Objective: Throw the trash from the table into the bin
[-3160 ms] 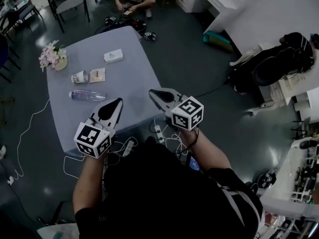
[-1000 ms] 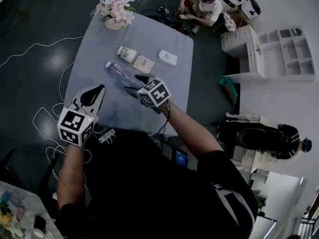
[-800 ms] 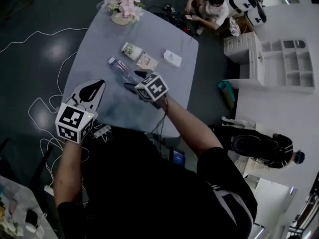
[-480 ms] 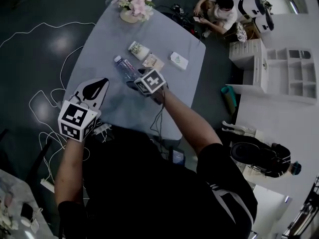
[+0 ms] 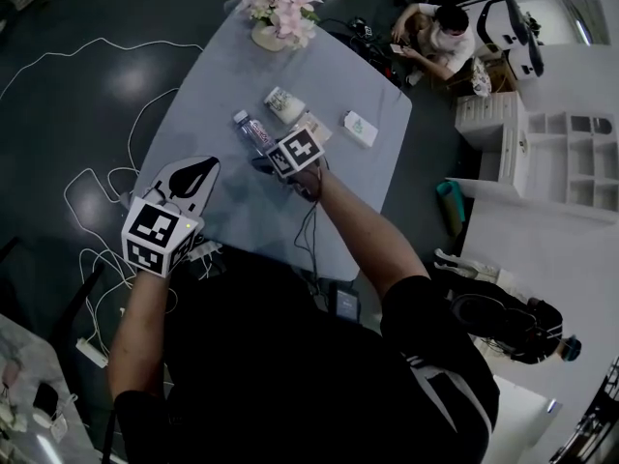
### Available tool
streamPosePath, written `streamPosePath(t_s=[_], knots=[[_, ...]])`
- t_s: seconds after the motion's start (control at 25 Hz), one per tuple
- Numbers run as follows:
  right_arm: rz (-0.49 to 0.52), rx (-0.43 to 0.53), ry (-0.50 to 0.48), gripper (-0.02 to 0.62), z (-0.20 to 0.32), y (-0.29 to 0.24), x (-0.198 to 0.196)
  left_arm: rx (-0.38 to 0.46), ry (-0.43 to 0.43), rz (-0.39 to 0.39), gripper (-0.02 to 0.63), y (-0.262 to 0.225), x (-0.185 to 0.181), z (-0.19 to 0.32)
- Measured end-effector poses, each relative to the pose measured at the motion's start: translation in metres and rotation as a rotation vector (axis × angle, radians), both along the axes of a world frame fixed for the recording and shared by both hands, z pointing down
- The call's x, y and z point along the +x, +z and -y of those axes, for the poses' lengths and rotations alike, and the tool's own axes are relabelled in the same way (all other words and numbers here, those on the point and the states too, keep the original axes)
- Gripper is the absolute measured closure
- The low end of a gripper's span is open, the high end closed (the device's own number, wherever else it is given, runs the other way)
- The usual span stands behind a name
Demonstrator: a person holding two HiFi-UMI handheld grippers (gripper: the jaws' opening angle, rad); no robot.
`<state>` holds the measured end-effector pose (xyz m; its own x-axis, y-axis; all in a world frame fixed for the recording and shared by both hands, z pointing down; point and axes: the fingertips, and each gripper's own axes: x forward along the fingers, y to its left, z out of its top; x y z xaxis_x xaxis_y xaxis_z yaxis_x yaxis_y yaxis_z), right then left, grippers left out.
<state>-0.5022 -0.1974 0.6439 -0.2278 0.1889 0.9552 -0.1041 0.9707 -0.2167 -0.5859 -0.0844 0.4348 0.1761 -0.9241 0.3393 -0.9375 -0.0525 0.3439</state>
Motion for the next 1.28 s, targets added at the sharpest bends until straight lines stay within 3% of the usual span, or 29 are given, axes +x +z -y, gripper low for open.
streamPosePath(t_s=[0.28, 0.68, 1.28], knots=[[0.01, -0.031, -0.025, 0.296, -0.012, -0.006, -0.004, -0.004, -0.002, -0.007, 0.592, 0.0, -0.004, -0.014], [0.161, 0.009, -0.014, 0.301, -0.068, -0.093, -0.015, 0.049, 0.07, 0.041, 0.592, -0.037, -0.006, -0.046], [0.333, 0.078, 0.202, 0.302, -0.151, -0.173, 0.006, 0.106, 0.329, 0.09, 0.592, -0.075, 0.019, -0.097]])
